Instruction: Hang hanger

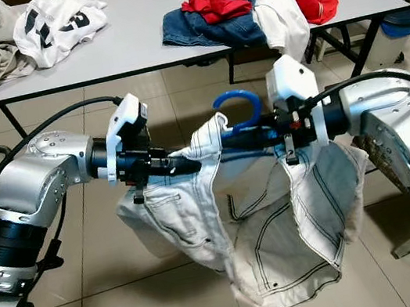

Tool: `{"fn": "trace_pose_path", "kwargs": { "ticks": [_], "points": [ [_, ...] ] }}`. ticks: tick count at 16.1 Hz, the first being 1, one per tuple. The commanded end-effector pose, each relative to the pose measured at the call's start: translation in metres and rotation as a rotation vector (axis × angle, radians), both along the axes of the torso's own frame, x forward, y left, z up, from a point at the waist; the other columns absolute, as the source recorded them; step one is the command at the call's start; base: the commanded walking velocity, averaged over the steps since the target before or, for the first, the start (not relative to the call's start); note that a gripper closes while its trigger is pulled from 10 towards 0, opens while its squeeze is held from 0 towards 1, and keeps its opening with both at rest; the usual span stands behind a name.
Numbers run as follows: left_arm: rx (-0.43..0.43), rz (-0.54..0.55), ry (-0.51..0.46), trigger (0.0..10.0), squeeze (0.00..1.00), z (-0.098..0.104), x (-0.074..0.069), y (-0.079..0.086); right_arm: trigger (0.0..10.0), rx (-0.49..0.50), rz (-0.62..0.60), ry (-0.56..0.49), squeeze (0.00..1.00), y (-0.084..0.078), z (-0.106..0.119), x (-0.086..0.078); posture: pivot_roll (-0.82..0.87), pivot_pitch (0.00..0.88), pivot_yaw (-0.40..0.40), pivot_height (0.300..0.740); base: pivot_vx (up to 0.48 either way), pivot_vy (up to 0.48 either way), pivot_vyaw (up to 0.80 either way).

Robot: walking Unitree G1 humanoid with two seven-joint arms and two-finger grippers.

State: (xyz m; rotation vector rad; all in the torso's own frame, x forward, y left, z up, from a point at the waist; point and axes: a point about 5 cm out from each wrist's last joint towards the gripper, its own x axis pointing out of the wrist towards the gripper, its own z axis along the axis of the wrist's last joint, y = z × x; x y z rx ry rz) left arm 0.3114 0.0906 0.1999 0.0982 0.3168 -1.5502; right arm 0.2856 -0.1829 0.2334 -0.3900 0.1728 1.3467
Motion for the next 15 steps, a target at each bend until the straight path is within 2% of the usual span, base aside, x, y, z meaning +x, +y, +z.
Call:
{"fn": "trace_pose_path", "kwargs": {
  "ticks": [1,2,4,5,6,7,8,9,15],
  "points": [
    [-0.182,-0.082,-0.146,0.0,0.00,0.048,-0.004,-0.012,0.0,-0.018,0.046,0.059,0.00,0.009,-0.012,-0.003,-0.17,0.000,-0.004,0.740,0.000,0.000,0.00],
    [-0.214,-0.105,-0.134,0.0,0.00,0.053,-0.008,-0.017,0.0,-0.022,0.050,0.062,0.00,0.011,-0.014,-0.003,-0.17,0.000,-0.004,0.740,0.000,0.000,0.00],
    [-0.210,-0.133,-0.133,0.0,0.00,0.053,-0.013,-0.023,0.0,-0.031,0.043,0.058,0.00,0.011,-0.016,-0.003,-0.17,0.000,-0.004,0.740,0.000,0.000,0.00],
    [-0.187,-0.128,-0.137,0.0,0.00,0.049,-0.012,-0.022,3.6,-0.042,0.036,0.047,0.00,0.011,-0.017,-0.003,-0.17,0.000,0.001,0.740,0.000,0.000,0.00],
    [-0.167,-0.123,-0.140,0.0,0.00,0.046,-0.011,-0.021,10.0,-0.048,0.032,0.042,0.00,0.010,-0.017,-0.003,-0.17,0.000,0.001,0.740,0.000,0.000,0.00],
    [-0.103,-0.111,-0.156,0.0,0.00,0.038,-0.010,-0.017,10.0,-0.065,0.012,0.063,0.78,0.008,-0.020,-0.002,-0.17,0.000,0.002,0.740,0.000,0.000,0.00],
    [-0.064,-0.105,-0.171,0.0,0.00,0.034,-0.010,-0.014,10.0,-0.089,0.007,0.075,1.00,0.007,-0.024,-0.003,-0.17,0.000,0.002,0.740,0.000,0.000,0.00],
    [-0.040,-0.102,-0.180,0.0,0.00,0.031,-0.009,-0.013,10.0,-0.105,0.005,0.082,1.00,0.006,-0.026,-0.004,-0.17,0.000,0.002,0.740,0.000,0.000,0.00],
    [-0.040,-0.102,-0.180,0.0,0.00,0.031,-0.009,-0.013,10.0,-0.105,0.005,0.082,1.00,0.006,-0.026,-0.004,-0.17,0.000,0.002,0.740,0.000,0.000,0.00]
  ]
}}
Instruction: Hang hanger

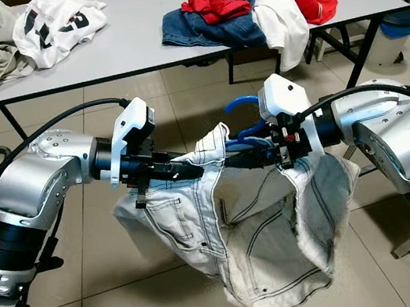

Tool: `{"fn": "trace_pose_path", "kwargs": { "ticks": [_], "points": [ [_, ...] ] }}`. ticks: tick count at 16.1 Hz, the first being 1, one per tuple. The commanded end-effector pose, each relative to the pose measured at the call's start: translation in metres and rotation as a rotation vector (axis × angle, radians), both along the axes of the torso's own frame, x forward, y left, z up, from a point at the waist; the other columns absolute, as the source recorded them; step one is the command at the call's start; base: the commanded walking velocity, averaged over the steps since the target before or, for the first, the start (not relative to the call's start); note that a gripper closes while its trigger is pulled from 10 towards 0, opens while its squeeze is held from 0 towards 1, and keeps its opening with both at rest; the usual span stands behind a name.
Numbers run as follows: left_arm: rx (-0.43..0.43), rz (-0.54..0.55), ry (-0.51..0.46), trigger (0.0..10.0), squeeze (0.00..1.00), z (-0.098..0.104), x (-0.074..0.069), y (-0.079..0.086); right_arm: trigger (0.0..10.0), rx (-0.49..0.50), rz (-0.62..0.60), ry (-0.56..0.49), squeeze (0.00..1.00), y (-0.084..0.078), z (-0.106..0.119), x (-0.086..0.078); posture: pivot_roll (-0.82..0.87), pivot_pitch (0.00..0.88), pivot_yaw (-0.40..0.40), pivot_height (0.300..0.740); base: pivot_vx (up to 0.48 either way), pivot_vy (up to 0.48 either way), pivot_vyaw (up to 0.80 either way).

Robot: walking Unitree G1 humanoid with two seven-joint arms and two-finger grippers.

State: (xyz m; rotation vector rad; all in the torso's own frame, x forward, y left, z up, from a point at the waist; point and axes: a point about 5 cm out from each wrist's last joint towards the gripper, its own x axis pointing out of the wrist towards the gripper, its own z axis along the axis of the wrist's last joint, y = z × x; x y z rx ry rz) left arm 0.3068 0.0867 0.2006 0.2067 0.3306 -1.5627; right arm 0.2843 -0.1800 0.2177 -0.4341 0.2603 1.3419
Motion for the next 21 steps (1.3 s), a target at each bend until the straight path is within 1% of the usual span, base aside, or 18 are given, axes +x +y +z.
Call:
{"fn": "trace_pose_path", "kwargs": {
  "ticks": [1,10,11,13,21],
  "points": [
    [-0.115,-0.080,-0.119,0.0,0.00,0.030,-0.005,-0.009,10.0,-0.022,0.012,0.046,1.00,0.003,-0.010,-0.002,-0.17,0.000,0.002,0.740,0.000,0.000,0.00],
    [-0.115,-0.080,-0.119,0.0,0.00,0.030,-0.005,-0.009,10.0,-0.022,0.012,0.046,1.00,0.003,-0.010,-0.002,-0.17,0.000,0.002,0.740,0.000,0.000,0.00],
    [-0.110,-0.083,-0.141,0.0,0.00,0.034,-0.006,-0.007,0.0,-0.026,0.015,0.062,0.00,0.006,-0.013,-0.002,-0.17,0.000,-0.003,0.740,0.000,0.000,0.00],
    [-0.128,-0.087,-0.159,0.0,0.00,0.041,-0.006,-0.005,0.0,-0.005,0.019,0.083,0.00,0.009,-0.013,-0.002,-0.17,0.000,0.000,0.740,0.000,0.000,0.00],
    [-0.127,-0.080,-0.159,0.0,0.00,0.039,-0.006,-0.005,0.0,-0.005,0.010,0.080,0.00,0.009,-0.015,-0.003,-0.17,0.000,0.000,0.740,0.000,0.000,0.00]
  ]
}}
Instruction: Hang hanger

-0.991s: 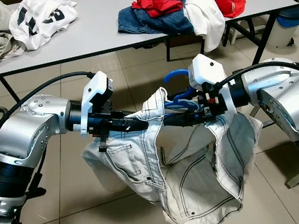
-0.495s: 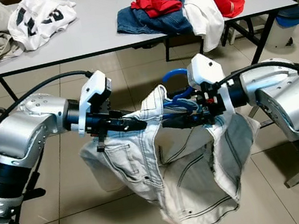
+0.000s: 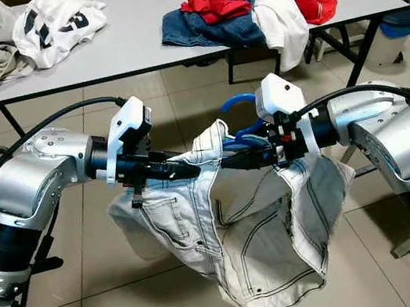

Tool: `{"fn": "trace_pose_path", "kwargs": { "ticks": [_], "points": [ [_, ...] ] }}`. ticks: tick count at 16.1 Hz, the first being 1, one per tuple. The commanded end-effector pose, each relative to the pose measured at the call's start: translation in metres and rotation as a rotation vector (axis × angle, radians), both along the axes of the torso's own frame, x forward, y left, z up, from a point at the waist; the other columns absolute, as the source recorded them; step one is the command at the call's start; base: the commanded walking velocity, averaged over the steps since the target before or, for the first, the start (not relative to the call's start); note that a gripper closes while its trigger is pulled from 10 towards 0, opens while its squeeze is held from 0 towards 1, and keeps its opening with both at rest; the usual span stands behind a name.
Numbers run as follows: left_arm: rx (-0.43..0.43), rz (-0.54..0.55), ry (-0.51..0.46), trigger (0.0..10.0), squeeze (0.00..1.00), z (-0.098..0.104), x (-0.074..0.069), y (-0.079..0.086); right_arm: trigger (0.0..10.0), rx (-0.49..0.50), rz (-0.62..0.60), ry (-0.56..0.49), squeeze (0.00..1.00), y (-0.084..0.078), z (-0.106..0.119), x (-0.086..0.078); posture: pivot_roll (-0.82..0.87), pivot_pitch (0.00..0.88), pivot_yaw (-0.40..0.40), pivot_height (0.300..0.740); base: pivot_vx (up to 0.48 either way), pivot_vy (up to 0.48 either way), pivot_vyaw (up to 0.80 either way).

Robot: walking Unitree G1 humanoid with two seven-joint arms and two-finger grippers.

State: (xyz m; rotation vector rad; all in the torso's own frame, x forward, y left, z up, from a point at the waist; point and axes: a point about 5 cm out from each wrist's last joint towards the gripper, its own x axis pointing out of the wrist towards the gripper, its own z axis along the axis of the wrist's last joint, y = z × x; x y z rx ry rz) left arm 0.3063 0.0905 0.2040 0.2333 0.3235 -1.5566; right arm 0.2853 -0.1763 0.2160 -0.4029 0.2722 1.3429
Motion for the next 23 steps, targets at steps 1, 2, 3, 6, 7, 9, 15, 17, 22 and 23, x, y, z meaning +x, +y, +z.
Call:
{"fn": "trace_pose_path", "kwargs": {
  "ticks": [1,2,3,6,7,9,15,17,22,23],
  "points": [
    [-0.139,-0.083,-0.134,0.0,0.00,0.0352,-0.0060,-0.0080,0.0,-0.021,0.023,0.058,0.00,0.0053,-0.0132,-0.0039,-0.17,0.000,0.000,0.740,0.000,0.000,0.00],
    [-0.140,-0.081,-0.131,0.0,0.00,0.0347,-0.0061,-0.0076,0.0,-0.020,0.030,0.065,0.00,0.0055,-0.0133,-0.0045,-0.17,0.000,0.000,0.740,0.000,0.000,0.00],
    [-0.139,-0.080,-0.131,0.0,0.00,0.0345,-0.0061,-0.0073,0.0,-0.021,0.035,0.069,0.00,0.0055,-0.0134,-0.0049,-0.17,0.000,0.000,0.740,0.000,0.000,0.00],
    [-0.137,-0.076,-0.129,0.0,0.00,0.0343,-0.0058,-0.0063,0.0,-0.021,0.038,0.071,0.00,0.0059,-0.0134,-0.0050,-0.17,0.000,-0.007,0.740,0.000,0.000,0.00],
    [-0.136,-0.076,-0.129,0.0,0.00,0.0340,-0.0058,-0.0060,0.0,-0.021,0.040,0.071,0.00,0.0062,-0.0136,-0.0050,-0.17,0.000,-0.007,0.740,0.000,0.000,0.00],
    [-0.135,-0.077,-0.128,0.0,0.00,0.0340,-0.0056,-0.0059,0.0,-0.021,0.041,0.071,0.00,0.0064,-0.0136,-0.0050,-0.17,0.000,-0.005,0.740,0.000,0.000,0.00],
    [-0.135,-0.077,-0.128,0.0,0.00,0.0340,-0.0056,-0.0059,0.0,-0.021,0.041,0.071,0.00,0.0064,-0.0136,-0.0050,-0.17,0.000,-0.005,0.740,0.000,0.000,0.00],
    [-0.135,-0.077,-0.128,0.0,0.00,0.0340,-0.0056,-0.0059,0.0,-0.021,0.041,0.071,0.00,0.0064,-0.0136,-0.0050,-0.17,0.000,-0.005,0.740,0.000,0.000,0.00],
    [-0.135,-0.077,-0.128,0.0,0.00,0.0340,-0.0056,-0.0059,0.0,-0.021,0.041,0.071,0.00,0.0064,-0.0136,-0.0050,-0.17,0.000,-0.005,0.740,0.000,0.000,0.00],
    [-0.135,-0.077,-0.128,0.0,0.00,0.0340,-0.0056,-0.0059,0.0,-0.021,0.041,0.071,0.00,0.0064,-0.0136,-0.0050,-0.17,0.000,-0.005,0.740,0.000,0.000,0.00]
  ]
}}
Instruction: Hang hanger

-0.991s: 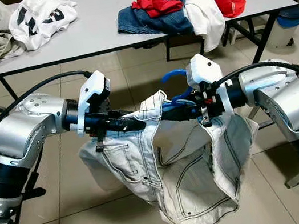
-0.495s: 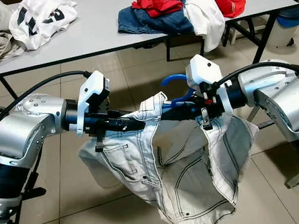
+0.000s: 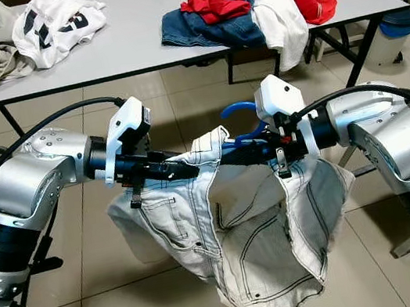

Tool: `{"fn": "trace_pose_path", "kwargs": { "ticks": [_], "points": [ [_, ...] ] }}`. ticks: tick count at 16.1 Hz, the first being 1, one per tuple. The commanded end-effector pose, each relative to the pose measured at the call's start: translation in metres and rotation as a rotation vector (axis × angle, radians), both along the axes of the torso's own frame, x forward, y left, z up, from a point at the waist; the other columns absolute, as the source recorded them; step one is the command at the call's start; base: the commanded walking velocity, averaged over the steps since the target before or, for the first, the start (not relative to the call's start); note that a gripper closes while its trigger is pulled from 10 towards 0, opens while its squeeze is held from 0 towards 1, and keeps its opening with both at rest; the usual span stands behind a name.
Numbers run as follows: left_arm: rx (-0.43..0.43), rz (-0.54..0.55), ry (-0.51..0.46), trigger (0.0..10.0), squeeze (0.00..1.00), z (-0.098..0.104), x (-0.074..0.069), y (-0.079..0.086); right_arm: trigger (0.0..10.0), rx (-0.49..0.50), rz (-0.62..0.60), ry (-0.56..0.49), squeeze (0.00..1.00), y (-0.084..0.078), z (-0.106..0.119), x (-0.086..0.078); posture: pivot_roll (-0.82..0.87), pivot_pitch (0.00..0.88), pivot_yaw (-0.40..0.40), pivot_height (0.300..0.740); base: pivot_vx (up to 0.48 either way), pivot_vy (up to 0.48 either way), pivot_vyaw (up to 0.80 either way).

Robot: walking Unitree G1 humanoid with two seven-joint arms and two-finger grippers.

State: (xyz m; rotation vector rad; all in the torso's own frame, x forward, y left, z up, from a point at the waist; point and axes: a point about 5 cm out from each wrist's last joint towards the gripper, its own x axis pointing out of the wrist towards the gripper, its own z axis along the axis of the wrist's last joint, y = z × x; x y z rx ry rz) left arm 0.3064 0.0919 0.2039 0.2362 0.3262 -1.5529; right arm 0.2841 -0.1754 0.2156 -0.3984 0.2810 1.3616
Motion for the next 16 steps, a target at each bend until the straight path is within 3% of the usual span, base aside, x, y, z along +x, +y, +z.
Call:
{"fn": "trace_pose_path", "kwargs": {
  "ticks": [1,3,4,5,10,14,15,16],
  "points": [
    [-0.139,-0.081,-0.127,0.0,0.00,0.034,-0.006,-0.007,0.0,-0.020,0.025,0.058,0.00,0.006,-0.013,-0.004,-0.17,0.000,-0.005,0.740,0.000,0.000,0.00],
    [-0.139,-0.081,-0.127,0.0,0.00,0.034,-0.006,-0.007,0.0,-0.019,0.025,0.058,0.00,0.005,-0.013,-0.004,-0.17,0.000,-0.005,0.740,0.000,0.000,0.00],
    [-0.092,-0.081,-0.052,10.0,1.00,0.010,-0.010,0.002,0.0,-0.033,-0.071,0.094,0.00,-0.001,-0.036,-0.010,-0.18,0.000,0.020,0.740,0.000,0.000,0.00],
    [-0.073,-0.079,-0.017,10.0,1.00,-0.001,-0.012,0.006,0.0,-0.039,-0.112,0.110,0.00,-0.004,-0.045,-0.014,-0.17,0.000,0.019,0.740,0.000,0.000,0.00],
    [-0.085,-0.062,-0.012,10.0,1.00,-0.001,-0.012,0.008,0.0,-0.041,-0.112,0.117,0.00,-0.004,-0.048,-0.016,-0.17,0.000,0.018,0.740,0.000,0.000,0.00],
    [-0.051,-0.056,0.017,10.0,1.00,-0.020,-0.021,0.014,0.0,-0.134,-0.168,0.153,0.00,-0.012,-0.072,-0.026,-0.16,0.000,0.004,0.740,0.000,0.000,0.00],
    [-0.045,-0.051,0.016,10.0,0.92,-0.025,-0.024,0.015,0.0,-0.149,-0.190,0.173,0.00,-0.015,-0.080,-0.030,-0.16,0.000,-0.002,0.740,0.000,0.000,0.00],
    [-0.043,-0.029,0.015,10.0,0.00,-0.029,-0.025,0.018,0.0,-0.158,-0.235,0.190,0.00,-0.019,-0.089,-0.032,-0.16,0.000,-0.006,0.740,0.000,0.000,0.00]
  ]
}}
